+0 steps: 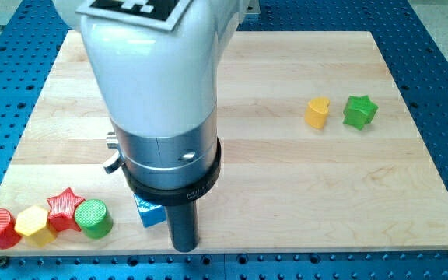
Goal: Move the cube diagonally top right to the green circle
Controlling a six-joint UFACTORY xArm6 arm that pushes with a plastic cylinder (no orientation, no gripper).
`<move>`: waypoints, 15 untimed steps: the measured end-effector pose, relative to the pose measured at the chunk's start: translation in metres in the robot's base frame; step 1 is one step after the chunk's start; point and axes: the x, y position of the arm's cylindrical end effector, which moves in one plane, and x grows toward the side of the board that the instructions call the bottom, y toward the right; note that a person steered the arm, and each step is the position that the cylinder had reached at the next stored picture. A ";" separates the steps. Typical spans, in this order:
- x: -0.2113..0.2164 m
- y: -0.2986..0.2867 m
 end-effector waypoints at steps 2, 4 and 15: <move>-0.065 -0.014; -0.021 0.050; -0.230 0.090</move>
